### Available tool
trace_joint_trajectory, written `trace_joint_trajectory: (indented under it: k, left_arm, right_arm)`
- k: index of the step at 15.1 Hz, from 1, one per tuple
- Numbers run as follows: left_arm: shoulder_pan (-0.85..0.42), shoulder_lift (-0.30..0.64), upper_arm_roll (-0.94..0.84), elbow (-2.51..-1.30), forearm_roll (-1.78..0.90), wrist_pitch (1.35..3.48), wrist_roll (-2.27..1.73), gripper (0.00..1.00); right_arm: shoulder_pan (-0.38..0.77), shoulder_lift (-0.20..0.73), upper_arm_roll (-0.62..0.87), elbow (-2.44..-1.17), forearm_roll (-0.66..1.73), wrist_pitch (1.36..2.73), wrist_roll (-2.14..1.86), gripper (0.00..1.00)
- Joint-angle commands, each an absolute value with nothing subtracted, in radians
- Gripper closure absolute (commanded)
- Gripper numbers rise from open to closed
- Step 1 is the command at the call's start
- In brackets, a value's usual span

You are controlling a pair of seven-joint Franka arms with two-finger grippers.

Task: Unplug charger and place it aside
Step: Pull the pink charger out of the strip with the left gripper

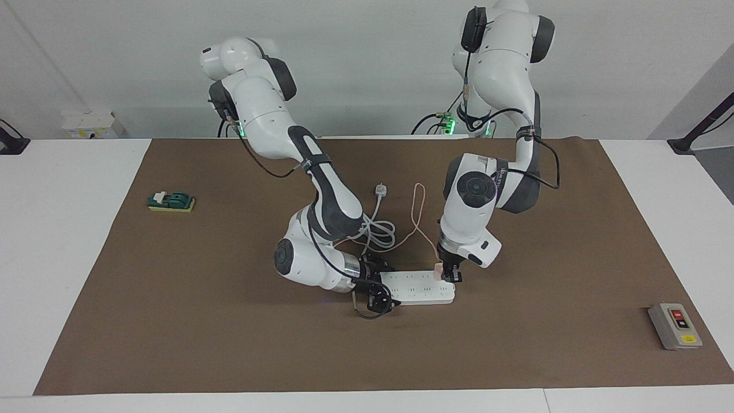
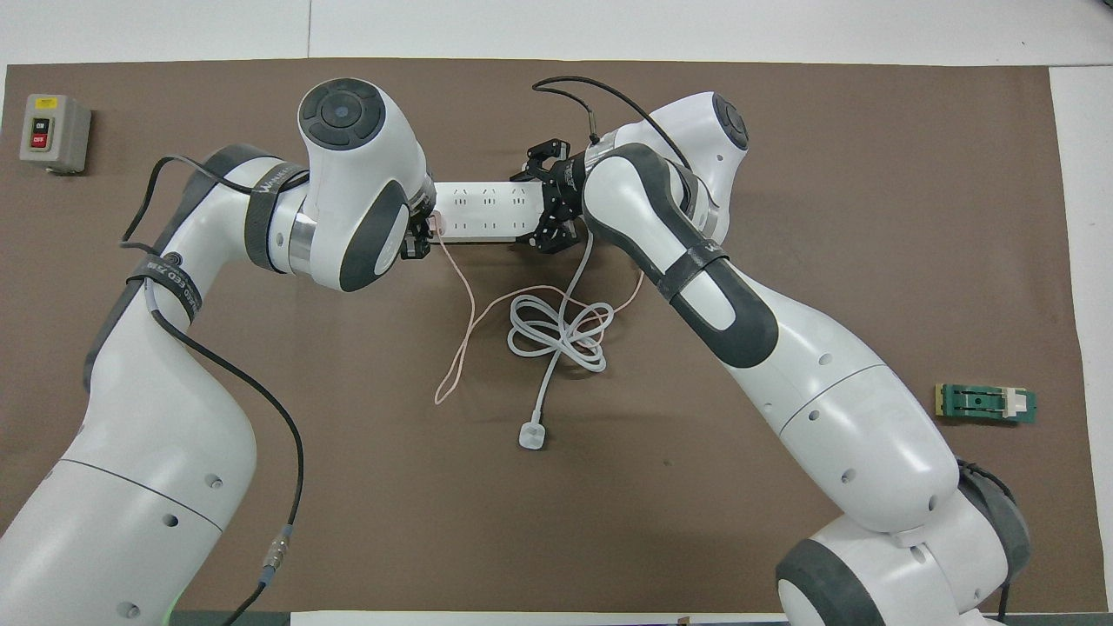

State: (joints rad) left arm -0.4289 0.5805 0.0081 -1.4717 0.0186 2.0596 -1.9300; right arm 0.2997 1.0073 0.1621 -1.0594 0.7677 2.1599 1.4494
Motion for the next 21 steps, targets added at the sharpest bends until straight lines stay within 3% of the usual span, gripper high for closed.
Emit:
trace_joint_trajectory:
  k: [1,10,13,14,16,21]
  left_arm:
    - [-0.439,0.578,0.014,-1.422,0.020,1.935,-1.908,1.00]
    - [-0.433,0.572,0.014,-1.361,0.014,1.844,-1.867,1.00]
    - [-0.426,0.560,0.014,-1.361,0.009,1.842,-1.746,1.00]
    - [-0.423,0.546,0.014,-1.364,0.006,1.835,-1.658,1.00]
    - [-0.419,0.526,0.015,-1.367,0.006,1.745,-1.454,1.00]
    - [-0.342,0.398,0.017,-1.486,0.011,1.674,-0.907,1.00]
  right_arm:
    - [0.301,1.019,0.169,-1.071,0.781,2.233,1.376,0.66]
    - [0.301,1.019,0.169,-1.071,0.781,2.233,1.377,0.66]
    - [0.301,1.017,0.169,-1.071,0.782,2.229,1.381,0.61]
    - [0.301,1.017,0.169,-1.071,0.782,2.230,1.382,0.55]
    - [0.308,1.017,0.169,-1.071,0.772,2.232,1.387,0.00]
    - [0.308,1.012,0.167,-1.069,0.770,2.221,1.405,0.00]
